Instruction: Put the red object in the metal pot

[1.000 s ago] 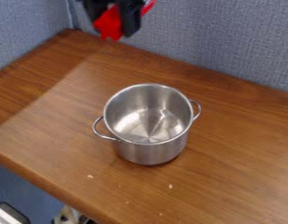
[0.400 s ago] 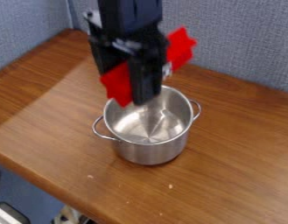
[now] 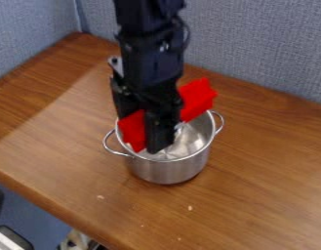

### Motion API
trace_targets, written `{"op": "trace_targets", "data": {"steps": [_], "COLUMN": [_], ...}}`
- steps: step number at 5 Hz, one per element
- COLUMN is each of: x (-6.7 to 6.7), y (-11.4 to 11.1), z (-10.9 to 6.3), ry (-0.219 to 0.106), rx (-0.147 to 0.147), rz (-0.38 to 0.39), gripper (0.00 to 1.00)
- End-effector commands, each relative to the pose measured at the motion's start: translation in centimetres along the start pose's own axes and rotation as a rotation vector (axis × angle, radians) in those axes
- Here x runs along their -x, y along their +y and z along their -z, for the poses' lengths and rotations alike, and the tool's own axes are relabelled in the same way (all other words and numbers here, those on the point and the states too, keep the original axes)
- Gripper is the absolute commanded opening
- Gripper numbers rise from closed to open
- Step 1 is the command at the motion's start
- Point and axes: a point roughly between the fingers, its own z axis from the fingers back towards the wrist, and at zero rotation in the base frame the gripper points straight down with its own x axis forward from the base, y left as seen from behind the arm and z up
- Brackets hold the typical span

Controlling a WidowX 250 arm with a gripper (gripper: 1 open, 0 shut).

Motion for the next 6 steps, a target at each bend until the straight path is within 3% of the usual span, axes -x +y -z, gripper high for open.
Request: {"op": "trace_targets", "data": {"steps": [1, 3, 5, 6], "x": [-0.7, -1.9, -3.1, -3.2], "y": [1.3, 0.6, 1.1, 0.8], "z": [1.2, 3.4, 3.5, 4.2], "ry": [-0.003, -0.02, -0.022, -0.026], "rx": [-0.016, -0.027, -0.037, -0.039], "rz": [0.02, -0.053, -0.134, -0.185], "gripper": [0.0, 0.0, 0.0, 1.0]}}
